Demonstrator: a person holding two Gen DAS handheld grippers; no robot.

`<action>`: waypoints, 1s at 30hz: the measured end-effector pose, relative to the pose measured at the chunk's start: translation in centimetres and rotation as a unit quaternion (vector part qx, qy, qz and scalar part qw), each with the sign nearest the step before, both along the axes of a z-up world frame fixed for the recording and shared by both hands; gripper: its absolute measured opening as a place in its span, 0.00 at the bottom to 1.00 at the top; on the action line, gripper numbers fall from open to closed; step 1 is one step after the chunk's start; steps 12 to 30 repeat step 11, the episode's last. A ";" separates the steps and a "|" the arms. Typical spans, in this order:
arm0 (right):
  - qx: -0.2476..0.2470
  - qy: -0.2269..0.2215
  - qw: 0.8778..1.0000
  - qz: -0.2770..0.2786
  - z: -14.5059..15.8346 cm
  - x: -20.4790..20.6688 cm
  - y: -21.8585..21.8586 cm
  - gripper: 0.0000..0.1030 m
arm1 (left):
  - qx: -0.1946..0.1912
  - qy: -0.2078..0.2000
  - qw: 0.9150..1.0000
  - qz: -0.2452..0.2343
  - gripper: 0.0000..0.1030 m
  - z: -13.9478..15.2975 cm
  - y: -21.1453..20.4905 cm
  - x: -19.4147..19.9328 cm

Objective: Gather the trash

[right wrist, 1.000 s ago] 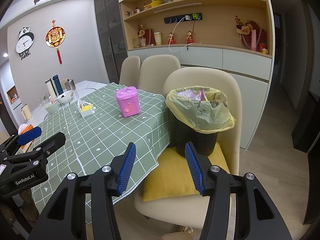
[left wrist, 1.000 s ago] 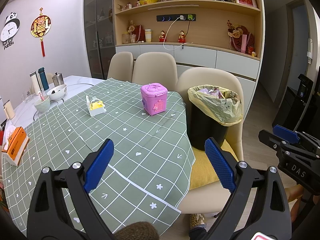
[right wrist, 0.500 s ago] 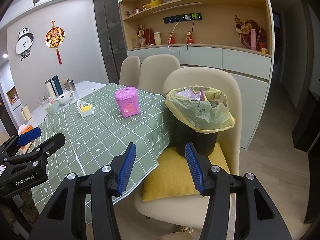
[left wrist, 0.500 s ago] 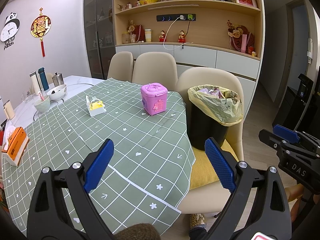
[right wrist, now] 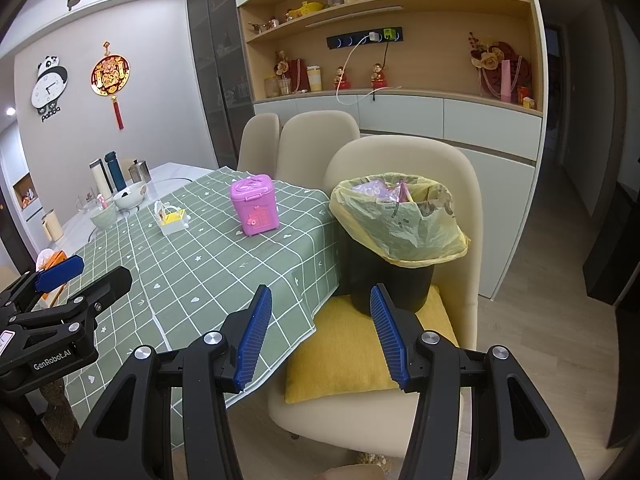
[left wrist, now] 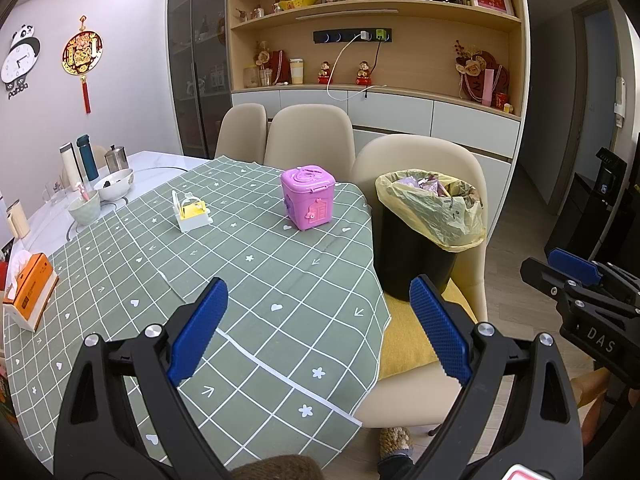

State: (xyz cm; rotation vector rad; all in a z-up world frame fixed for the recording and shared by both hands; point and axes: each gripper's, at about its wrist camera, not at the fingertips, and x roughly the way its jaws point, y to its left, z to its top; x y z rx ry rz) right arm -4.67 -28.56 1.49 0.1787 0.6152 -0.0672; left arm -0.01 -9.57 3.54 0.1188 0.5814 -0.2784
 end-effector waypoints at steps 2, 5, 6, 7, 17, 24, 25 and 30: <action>0.000 0.000 1.000 -0.001 0.0 -0.1 0.0 0.47 | 0.000 0.001 1.000 0.003 0.85 0.0 0.0 0.0; 0.005 0.003 1.000 0.000 -0.1 0.0 0.0 0.47 | 0.003 -0.003 1.000 0.009 0.85 0.0 0.0 0.0; 0.007 0.005 1.000 0.000 -0.1 0.1 0.0 0.47 | 0.002 -0.002 1.000 0.012 0.85 0.0 0.1 0.1; 0.008 0.006 1.000 0.001 -0.1 0.3 0.1 0.47 | 0.002 0.003 1.000 0.016 0.85 0.0 0.3 0.4; 0.008 0.017 1.000 0.018 -0.3 2.0 0.7 0.47 | 0.005 0.026 0.999 0.041 0.85 -1.0 1.6 1.9; 0.008 0.017 1.000 0.018 -0.3 2.0 0.7 0.47 | 0.005 0.026 0.999 0.041 0.85 -1.0 1.6 1.9; 0.008 0.017 1.000 0.018 -0.3 2.0 0.7 0.47 | 0.005 0.026 0.999 0.041 0.85 -1.0 1.6 1.9; 0.008 0.017 1.000 0.018 -0.3 2.0 0.7 0.47 | 0.005 0.026 0.999 0.041 0.85 -1.0 1.6 1.9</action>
